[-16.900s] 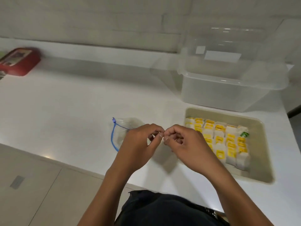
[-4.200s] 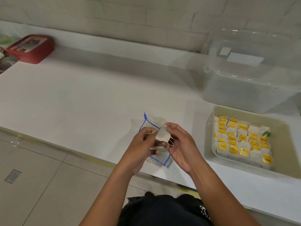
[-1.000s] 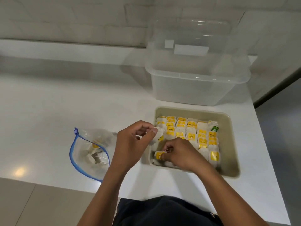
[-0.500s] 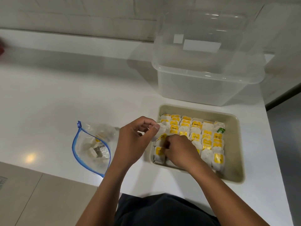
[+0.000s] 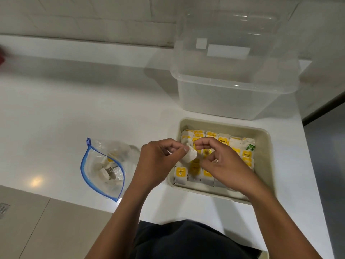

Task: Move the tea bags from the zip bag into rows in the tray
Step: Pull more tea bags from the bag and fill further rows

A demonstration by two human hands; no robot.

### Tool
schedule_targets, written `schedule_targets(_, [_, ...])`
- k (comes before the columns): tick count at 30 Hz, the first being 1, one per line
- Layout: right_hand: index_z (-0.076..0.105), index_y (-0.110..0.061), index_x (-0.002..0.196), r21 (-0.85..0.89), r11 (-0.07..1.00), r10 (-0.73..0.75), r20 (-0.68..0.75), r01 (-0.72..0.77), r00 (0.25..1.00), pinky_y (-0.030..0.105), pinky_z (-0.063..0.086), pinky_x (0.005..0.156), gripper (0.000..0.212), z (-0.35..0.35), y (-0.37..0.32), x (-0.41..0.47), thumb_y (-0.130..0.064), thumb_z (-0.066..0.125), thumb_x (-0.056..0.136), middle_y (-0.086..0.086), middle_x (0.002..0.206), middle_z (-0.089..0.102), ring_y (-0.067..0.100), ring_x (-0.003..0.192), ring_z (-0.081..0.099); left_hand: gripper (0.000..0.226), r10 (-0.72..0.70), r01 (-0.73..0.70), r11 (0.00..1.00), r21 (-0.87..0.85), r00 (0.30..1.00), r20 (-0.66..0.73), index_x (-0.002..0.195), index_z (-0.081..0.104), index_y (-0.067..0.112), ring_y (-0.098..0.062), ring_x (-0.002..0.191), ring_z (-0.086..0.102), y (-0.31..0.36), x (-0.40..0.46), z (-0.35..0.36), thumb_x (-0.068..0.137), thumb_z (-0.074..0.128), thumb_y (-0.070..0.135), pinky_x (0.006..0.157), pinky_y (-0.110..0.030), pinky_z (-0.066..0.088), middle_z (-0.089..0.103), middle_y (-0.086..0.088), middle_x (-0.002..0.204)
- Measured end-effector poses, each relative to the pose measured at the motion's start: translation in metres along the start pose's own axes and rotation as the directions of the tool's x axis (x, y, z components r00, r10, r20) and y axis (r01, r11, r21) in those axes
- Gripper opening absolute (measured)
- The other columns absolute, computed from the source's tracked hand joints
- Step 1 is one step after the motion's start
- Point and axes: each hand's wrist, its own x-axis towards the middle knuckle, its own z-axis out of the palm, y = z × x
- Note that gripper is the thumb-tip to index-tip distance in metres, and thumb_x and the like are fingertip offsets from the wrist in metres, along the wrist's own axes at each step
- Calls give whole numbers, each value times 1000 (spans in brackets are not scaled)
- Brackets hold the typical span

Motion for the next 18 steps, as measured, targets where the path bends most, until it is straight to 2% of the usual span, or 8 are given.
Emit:
schedule_targets(1, [62,-43,114,18,1000,-17,16,17,1000,26,54,74,41,-1,-2,-2,-15,70,86,-21,114,64,11,75,64,7,-10,10,1000,5,1000,5,78,79,31,-33,66,62,0,0,1,85,79,30,64,-37,51,71,4,67])
schedule_targets(3, [67,-39,110,26,999,-45,2,45,999,26,54,74,29,-2,-2,-4,-23,74,87,-18,106,67,8,73,64,6,-38,38,999,-2,999,8,79,80,29,-25,70,68,0,0,4,85,79,30,70,-36,55,73,4,69])
schedule_targets(6, [73,-28,90,-19,997,-82,-69,81,994,20,46,66,4,0,-1,-2,-24,72,90,-13,82,67,1,63,57,9,-70,70,997,15,996,60,78,81,27,-17,71,70,0,-1,4,85,78,32,69,-29,54,74,3,71])
schedule_targets(8, [71,-26,83,-72,993,-94,-72,89,993,15,44,65,9,-1,1,-2,-22,71,91,-14,75,66,0,64,56,8,-70,64,996,63,992,108,81,81,27,-9,58,63,0,-2,3,87,77,31,60,-20,47,74,6,71])
schedule_targets(10, [70,-26,80,-115,992,-63,-20,61,998,10,42,66,12,-4,2,-3,-21,70,91,-18,72,66,-2,66,59,5,-64,53,992,114,994,90,85,79,33,-6,45,46,-2,-1,1,88,75,31,54,-12,38,69,11,69])
schedule_targets(13, [70,-25,80,-209,976,87,140,-57,986,21,50,67,10,-5,8,-3,-25,70,90,-17,69,69,-2,64,63,6,-66,65,988,141,998,1,87,75,40,-7,47,42,-10,3,-4,88,73,35,53,-13,38,65,12,69])
schedule_targets(16, [71,-25,83,-232,960,216,251,-158,944,39,59,76,6,0,17,-2,-25,71,90,-6,75,74,12,65,70,6,-45,48,979,199,999,-20,89,73,41,-7,49,44,-18,4,-5,89,71,36,55,-16,40,64,13,70])
schedule_targets(18, [70,-24,83,-245,952,247,262,-183,933,37,57,75,7,4,20,0,-24,70,90,-4,76,74,11,60,67,8,-31,34,980,197,999,-19,89,73,40,-8,49,44,-20,3,-3,90,71,33,55,-15,40,62,15,69])
